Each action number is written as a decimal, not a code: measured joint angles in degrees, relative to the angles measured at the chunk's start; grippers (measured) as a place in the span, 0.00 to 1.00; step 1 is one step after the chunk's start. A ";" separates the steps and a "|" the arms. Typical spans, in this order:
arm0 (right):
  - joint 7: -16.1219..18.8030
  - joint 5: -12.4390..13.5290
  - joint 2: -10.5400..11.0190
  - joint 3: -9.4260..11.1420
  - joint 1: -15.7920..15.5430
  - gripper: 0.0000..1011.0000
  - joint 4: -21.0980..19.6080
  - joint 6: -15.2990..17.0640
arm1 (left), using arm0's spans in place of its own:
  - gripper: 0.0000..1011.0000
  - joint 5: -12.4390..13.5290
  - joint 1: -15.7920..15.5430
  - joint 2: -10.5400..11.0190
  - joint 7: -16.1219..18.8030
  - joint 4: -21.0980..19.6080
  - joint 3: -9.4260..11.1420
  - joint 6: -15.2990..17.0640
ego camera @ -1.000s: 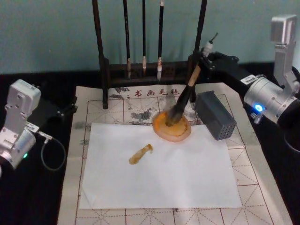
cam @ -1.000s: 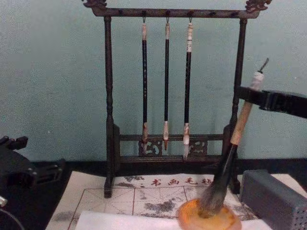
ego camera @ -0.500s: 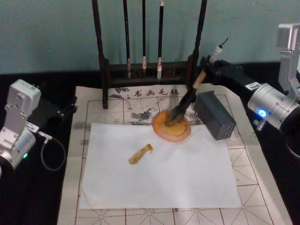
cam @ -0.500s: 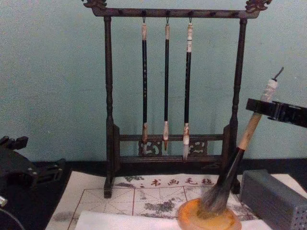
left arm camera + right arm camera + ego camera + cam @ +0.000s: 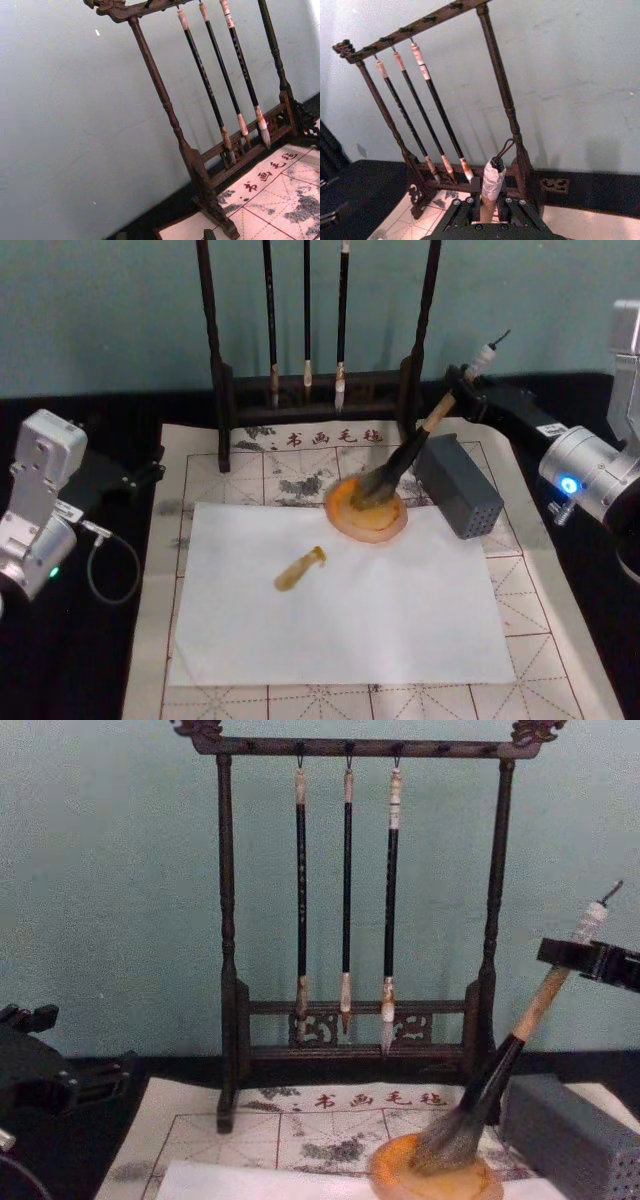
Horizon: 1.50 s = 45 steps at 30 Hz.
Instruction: Pick up the brush from the inkstone, write on the paper, then place the brush back to its original position.
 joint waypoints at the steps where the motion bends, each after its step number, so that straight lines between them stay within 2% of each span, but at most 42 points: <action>1: -0.19 0.25 -0.03 0.09 -0.03 0.21 0.13 0.06 | 0.99 0.00 0.00 0.00 0.00 0.00 0.00 0.00; 26: -2.80 7.28 -0.43 1.04 0.05 0.21 3.19 2.25 | 0.99 0.00 0.00 0.00 0.00 0.00 0.00 0.00; 45: -4.79 10.07 0.02 0.49 -0.44 0.21 3.70 2.31 | 0.99 0.00 0.00 0.00 0.00 0.00 0.01 0.00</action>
